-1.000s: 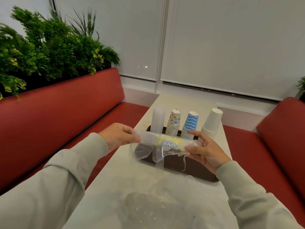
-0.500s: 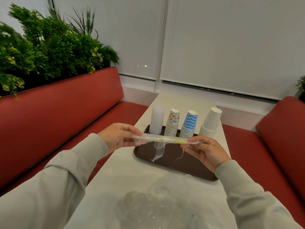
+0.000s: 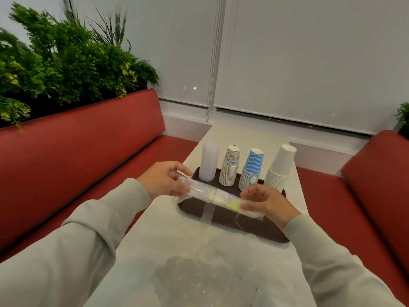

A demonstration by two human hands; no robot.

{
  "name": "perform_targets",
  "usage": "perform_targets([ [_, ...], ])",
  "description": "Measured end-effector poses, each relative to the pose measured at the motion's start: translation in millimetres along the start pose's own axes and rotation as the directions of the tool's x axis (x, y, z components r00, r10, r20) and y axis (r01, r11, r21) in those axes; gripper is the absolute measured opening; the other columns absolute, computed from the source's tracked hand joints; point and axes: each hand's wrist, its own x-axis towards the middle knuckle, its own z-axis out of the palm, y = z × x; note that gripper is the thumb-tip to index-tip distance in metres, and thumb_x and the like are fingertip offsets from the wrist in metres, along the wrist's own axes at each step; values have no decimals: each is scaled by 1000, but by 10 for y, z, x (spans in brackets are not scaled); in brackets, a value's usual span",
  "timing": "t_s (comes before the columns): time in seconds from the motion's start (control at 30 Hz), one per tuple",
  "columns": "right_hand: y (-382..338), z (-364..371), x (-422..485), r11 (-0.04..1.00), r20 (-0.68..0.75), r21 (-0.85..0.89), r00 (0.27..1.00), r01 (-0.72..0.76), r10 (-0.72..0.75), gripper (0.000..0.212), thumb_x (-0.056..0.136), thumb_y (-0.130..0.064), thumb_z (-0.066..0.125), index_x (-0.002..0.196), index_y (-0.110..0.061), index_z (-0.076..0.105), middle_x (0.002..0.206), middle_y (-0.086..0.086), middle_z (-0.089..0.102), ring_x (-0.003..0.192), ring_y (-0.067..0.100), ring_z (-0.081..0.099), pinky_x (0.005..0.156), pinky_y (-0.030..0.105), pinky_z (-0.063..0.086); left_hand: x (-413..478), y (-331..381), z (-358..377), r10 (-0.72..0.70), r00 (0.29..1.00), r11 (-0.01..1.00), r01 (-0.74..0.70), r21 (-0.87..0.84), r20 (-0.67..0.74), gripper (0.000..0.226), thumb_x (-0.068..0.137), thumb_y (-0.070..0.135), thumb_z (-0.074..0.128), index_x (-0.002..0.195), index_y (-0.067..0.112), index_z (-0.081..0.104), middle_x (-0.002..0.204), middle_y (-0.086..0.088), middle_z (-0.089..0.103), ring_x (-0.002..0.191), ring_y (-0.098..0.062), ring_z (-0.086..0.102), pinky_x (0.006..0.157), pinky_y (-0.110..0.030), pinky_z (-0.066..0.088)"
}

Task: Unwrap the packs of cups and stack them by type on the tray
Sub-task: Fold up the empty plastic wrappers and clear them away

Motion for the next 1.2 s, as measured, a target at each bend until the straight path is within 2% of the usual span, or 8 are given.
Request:
perform_targets([
  [0.13, -70, 127, 33, 977, 70, -212, 998, 16, -1, 31, 78, -32, 83, 105, -36, 69, 110, -16, 69, 107, 2, 62, 95, 28, 48, 28, -16, 70, 74, 997, 997, -74, 22, 8, 30, 73, -13, 78, 97, 5, 71, 101, -30, 69, 92, -44, 70, 80, -42, 61],
  [0.3, -210, 349, 62, 935, 144, -331, 986, 125, -81, 33, 82, -37, 79, 112, -41, 66, 109, -25, 66, 104, -12, 56, 86, 12, 40, 72, -39, 94, 121, 992, 990, -123, 65, 36, 29, 74, -13, 77, 94, 8, 72, 98, -27, 70, 91, -40, 71, 79, -41, 61],
  [0.43, -270, 424, 133, 901, 147, -416, 987, 120, -64, 19, 86, -38, 74, 104, -35, 72, 102, -9, 69, 101, 9, 62, 93, 30, 49, 70, -44, 83, 155, 987, 984, -157, 90, 29, 27, 76, -12, 76, 95, 7, 72, 99, -26, 70, 91, -38, 71, 73, -32, 61],
  [0.53, -320, 430, 155, 873, 187, -474, 982, 117, -30, 11, 89, -38, 71, 99, -33, 73, 99, -6, 68, 99, 14, 61, 88, 30, 49, 51, -46, 50, 138, 988, 968, -149, 203, 69, 27, 77, -4, 78, 96, 15, 73, 99, -13, 72, 90, -29, 71, 75, -32, 61],
  [0.73, -414, 536, 161, 764, 273, -618, 962, 184, -11, 14, 92, -34, 67, 103, -27, 72, 92, -7, 63, 90, 14, 58, 75, 25, 45, 26, 29, 171, 28, 988, 698, -128, 704, 151, 23, 75, 41, 81, 96, 36, 74, 98, 18, 69, 94, -4, 62, 81, -24, 53],
  [0.9, -544, 672, 109, 679, 316, -689, 948, 254, -35, 22, 94, -34, 64, 105, -17, 73, 81, -6, 57, 82, 16, 54, 67, 23, 43, 53, 58, 391, 16, 978, 640, -168, 750, 206, 35, 75, 51, 79, 101, 28, 76, 94, 13, 74, 91, -6, 66, 85, -28, 54],
  [1.07, -542, 718, 137, 629, 258, -746, 966, 221, -33, 29, 91, -46, 64, 102, -22, 72, 99, 2, 64, 97, 22, 58, 92, 41, 48, 77, -7, 473, 29, 983, 648, -156, 746, 180, 32, 78, 48, 75, 101, 25, 76, 82, 10, 73, 83, -12, 68, 73, -24, 51],
  [1.2, -391, 646, 174, 601, 95, -760, 956, 249, -276, 28, 84, -49, 69, 107, -34, 69, 111, -9, 62, 110, 15, 52, 105, 44, 38, 111, -98, 429, 28, 992, 648, -115, 753, 127, 20, 82, 40, 72, 96, 26, 78, 82, 7, 72, 80, -16, 68, 69, -26, 54],
])
